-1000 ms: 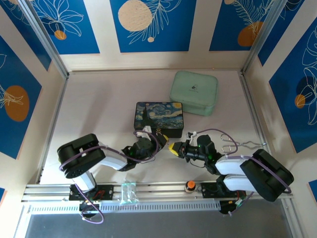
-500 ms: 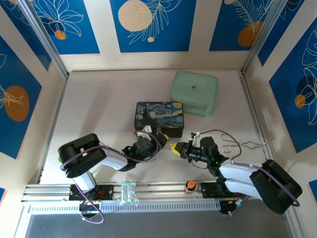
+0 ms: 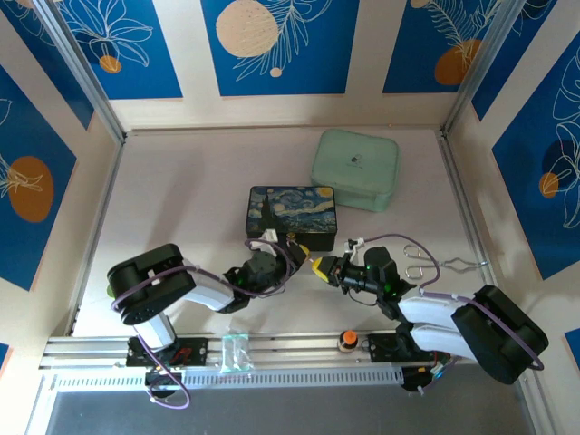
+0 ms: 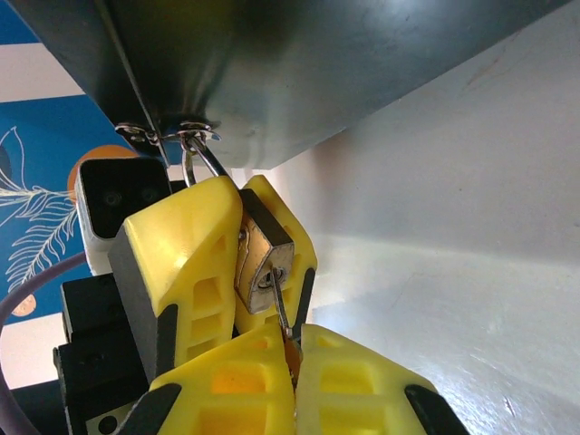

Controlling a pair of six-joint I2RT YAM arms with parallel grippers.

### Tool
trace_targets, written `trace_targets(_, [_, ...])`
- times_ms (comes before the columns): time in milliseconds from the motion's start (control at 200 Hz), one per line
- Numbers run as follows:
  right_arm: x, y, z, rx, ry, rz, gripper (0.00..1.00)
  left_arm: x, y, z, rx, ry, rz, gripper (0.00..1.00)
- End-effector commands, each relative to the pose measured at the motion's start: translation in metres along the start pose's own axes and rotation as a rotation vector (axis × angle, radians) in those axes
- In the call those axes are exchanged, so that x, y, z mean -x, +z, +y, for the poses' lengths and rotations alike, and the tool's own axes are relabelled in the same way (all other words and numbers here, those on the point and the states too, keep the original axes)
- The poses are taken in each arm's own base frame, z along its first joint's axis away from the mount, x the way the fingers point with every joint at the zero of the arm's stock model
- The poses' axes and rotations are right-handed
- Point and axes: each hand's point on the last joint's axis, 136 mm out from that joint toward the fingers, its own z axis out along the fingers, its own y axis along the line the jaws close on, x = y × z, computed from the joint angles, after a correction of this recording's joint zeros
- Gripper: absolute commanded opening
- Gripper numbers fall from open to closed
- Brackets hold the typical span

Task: Unlock the padlock with the key

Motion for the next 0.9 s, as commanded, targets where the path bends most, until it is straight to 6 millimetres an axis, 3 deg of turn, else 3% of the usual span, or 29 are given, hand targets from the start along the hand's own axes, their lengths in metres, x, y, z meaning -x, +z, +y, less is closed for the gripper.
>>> trace_targets(0, [0.001, 0.007, 0.018, 0.033, -0.042, 0.005, 0.00, 0.003, 0.001, -0.033, -0.128, -0.030, -0.016, 0.00])
trace_targets(335, [0.005, 0.018, 0.028, 0.088, -0.058, 0.012, 0.00, 0.004, -0.004, -0.035, -0.148, -0.045, -0.018, 0.00])
trace_targets(460, [0.012, 0.014, 0.023, 0.096, -0.086, -0.017, 0.00, 0.001, -0.002, -0.040, -0.176, -0.065, -0.004, 0.00])
trace_targets(580, [0.019, 0.010, 0.030, 0.174, -0.072, 0.007, 0.00, -0.002, 0.000, -0.042, -0.201, -0.088, 0.007, 0.00])
trace_targets(750, [0.018, 0.024, 0.029, 0.197, -0.034, 0.057, 0.00, -0.002, 0.000, -0.044, -0.217, -0.099, 0.003, 0.00])
trace_targets(895, [0.019, 0.024, 0.034, 0.184, -0.080, 0.041, 0.00, -0.002, -0.002, -0.046, -0.203, -0.082, 0.008, 0.00])
